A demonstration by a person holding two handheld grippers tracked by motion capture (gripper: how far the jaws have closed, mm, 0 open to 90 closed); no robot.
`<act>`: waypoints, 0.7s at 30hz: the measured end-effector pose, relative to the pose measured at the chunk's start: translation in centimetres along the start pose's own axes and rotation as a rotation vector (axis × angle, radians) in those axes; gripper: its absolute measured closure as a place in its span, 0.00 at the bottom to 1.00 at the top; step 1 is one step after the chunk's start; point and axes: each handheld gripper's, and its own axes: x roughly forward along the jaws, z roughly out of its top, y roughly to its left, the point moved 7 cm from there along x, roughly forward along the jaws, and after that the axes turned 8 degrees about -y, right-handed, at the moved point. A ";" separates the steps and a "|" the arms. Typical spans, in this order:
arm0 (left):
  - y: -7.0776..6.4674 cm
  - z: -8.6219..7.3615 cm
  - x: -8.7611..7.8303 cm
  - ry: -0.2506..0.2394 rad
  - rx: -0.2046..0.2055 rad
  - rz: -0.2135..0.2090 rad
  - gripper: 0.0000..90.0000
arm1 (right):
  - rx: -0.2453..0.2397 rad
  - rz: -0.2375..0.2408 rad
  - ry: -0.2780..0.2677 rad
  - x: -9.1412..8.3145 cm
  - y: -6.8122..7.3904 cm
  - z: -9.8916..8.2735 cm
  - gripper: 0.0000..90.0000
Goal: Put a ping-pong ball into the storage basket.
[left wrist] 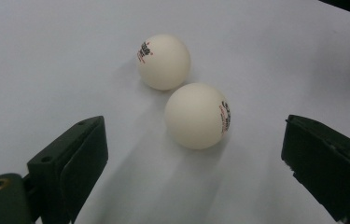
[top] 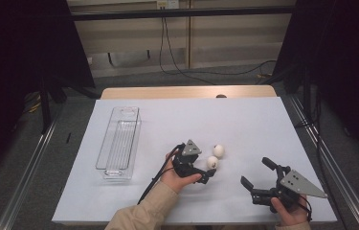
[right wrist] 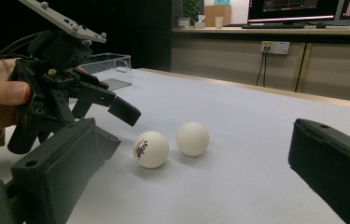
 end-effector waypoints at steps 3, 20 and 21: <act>0.0 0.0 0.1 0.003 0.002 -0.001 0.08 | 0.000 0.000 0.000 0.0 0.0 0.0 0.01; 0.1 0.0 0.5 0.013 -0.006 0.001 0.10 | -0.010 0.003 0.003 0.0 0.0 0.0 0.02; 0.1 0.1 0.5 0.018 -0.002 0.001 0.10 | -0.008 0.003 0.002 0.0 0.0 0.0 0.02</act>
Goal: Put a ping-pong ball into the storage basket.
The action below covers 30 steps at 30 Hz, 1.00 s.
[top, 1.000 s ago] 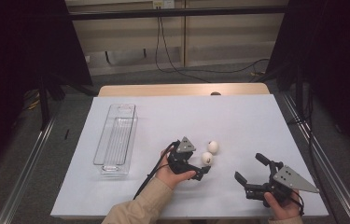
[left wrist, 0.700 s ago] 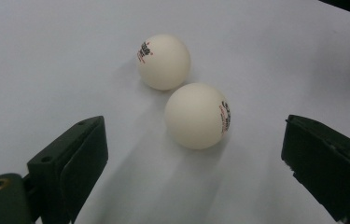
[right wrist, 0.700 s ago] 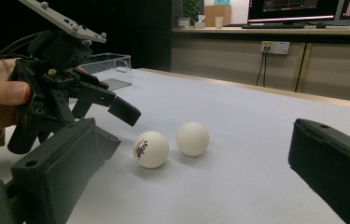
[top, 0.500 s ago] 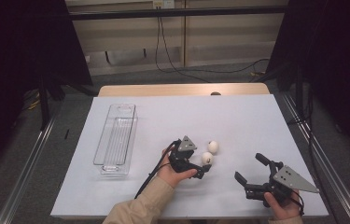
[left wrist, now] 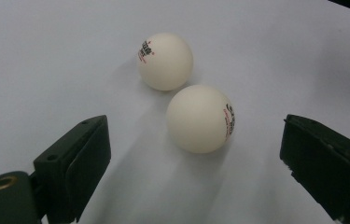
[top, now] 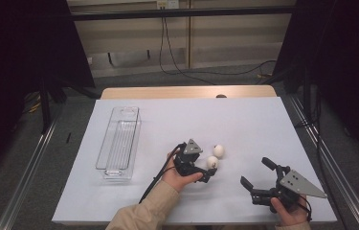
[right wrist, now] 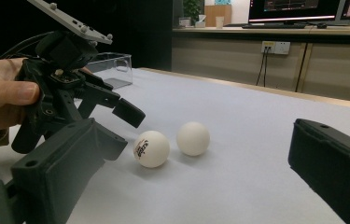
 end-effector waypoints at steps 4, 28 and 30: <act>-0.2 0.2 0.1 -0.005 0.009 -0.004 0.09 | 0.003 -0.002 0.001 0.0 -0.1 0.0 0.02; -0.1 0.2 1.5 0.026 0.048 0.015 0.18 | 0.003 -0.004 -0.003 -0.1 -0.2 0.0 0.01; -0.1 0.2 1.6 0.032 0.050 0.007 0.21 | 0.004 -0.005 -0.003 -0.1 -0.2 0.0 0.01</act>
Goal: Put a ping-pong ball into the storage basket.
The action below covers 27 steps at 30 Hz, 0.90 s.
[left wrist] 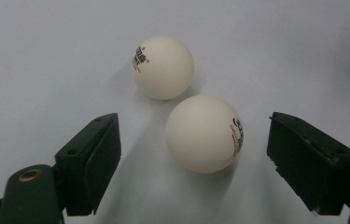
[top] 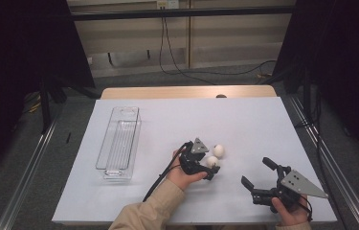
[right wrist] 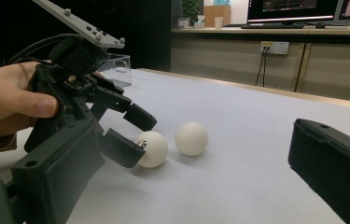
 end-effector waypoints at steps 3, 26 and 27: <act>-0.2 0.0 0.2 0.001 -0.003 -0.008 0.24 | 0.000 0.001 0.001 0.0 0.0 0.0 0.02; -0.2 -0.5 1.0 0.038 -0.029 -0.019 0.37 | 0.000 0.001 0.000 0.0 0.0 0.0 0.01; -0.2 -0.5 1.0 0.038 -0.030 -0.020 0.37 | 0.000 0.001 0.001 0.0 0.0 0.0 0.02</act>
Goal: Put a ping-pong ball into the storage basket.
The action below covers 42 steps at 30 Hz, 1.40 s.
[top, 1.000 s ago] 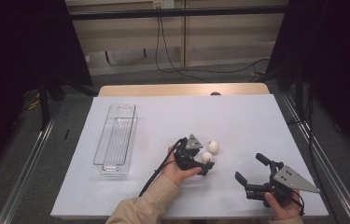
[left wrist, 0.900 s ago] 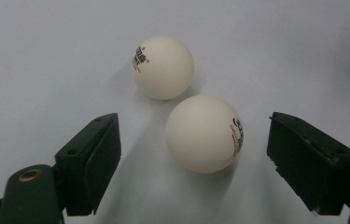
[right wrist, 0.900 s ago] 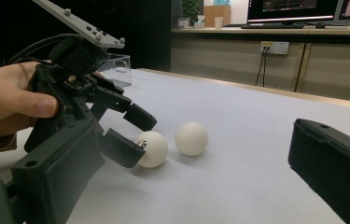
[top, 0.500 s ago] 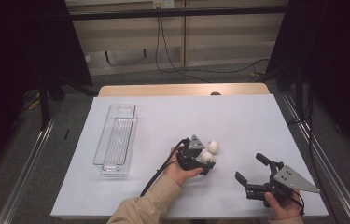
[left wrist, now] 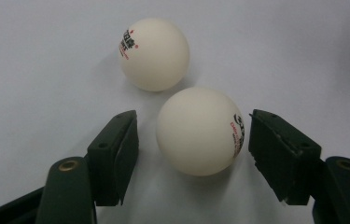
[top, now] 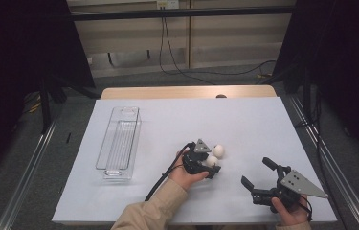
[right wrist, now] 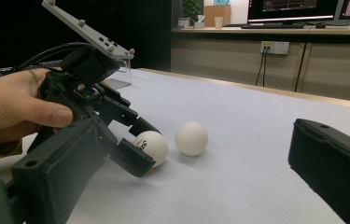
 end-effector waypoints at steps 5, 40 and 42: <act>-0.1 0.2 0.1 0.009 0.000 -0.004 0.40 | -0.001 0.001 0.001 0.0 0.0 0.0 0.01; -0.1 0.2 -0.1 0.030 -0.002 -0.018 0.56 | -0.001 0.005 -0.001 -0.1 0.0 0.0 0.01; -0.1 0.3 -0.2 0.027 -0.007 -0.021 0.57 | 0.001 0.004 -0.001 -0.1 0.0 0.0 0.02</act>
